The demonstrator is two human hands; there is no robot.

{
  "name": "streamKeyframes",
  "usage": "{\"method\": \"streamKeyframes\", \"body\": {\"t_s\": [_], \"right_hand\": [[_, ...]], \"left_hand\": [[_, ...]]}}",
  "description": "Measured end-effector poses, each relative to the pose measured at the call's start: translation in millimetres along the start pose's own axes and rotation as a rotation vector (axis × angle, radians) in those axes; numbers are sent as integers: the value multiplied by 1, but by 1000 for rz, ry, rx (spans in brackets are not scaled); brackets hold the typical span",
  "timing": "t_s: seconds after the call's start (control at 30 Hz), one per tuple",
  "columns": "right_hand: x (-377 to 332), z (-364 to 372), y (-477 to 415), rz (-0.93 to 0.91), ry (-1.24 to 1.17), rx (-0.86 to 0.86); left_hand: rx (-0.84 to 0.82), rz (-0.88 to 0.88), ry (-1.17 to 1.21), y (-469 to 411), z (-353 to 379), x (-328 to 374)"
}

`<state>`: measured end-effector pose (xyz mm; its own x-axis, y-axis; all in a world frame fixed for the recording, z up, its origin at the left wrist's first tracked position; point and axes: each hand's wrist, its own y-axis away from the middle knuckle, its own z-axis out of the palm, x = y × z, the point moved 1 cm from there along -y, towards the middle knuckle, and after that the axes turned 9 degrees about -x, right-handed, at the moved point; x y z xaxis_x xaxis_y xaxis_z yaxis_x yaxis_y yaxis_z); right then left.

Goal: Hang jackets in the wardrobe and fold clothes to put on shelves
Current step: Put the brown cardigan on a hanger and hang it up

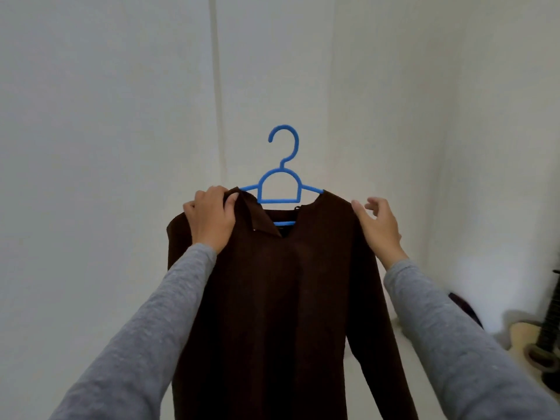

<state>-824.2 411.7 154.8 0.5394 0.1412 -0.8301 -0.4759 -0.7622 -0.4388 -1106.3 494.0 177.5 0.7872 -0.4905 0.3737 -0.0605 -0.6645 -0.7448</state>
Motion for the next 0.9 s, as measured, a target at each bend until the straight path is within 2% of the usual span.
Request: {"method": "streamKeyframes", "body": {"t_s": [0.13, 0.3, 0.47, 0.67, 0.77, 0.83, 0.9], "right_hand": [[25, 7, 0, 172, -188, -156], [13, 20, -3, 148, -156, -60], [10, 17, -5, 183, -76, -136], [-10, 11, 4, 214, -20, -23], [-27, 14, 11, 84, 0, 46], [-40, 17, 15, -100, 25, 87], [-52, 23, 16, -295, 120, 24]], "left_hand": [[47, -29, 58, -9, -12, -11], [37, 6, 133, -6, -21, -19], [35, 2, 140, 2, -34, -29], [27, -19, 157, 4, -46, -38], [39, -20, 131, 2, -46, -33], [37, -4, 128, 3, -43, -28], [27, 22, 133, 5, -37, -20]]}}
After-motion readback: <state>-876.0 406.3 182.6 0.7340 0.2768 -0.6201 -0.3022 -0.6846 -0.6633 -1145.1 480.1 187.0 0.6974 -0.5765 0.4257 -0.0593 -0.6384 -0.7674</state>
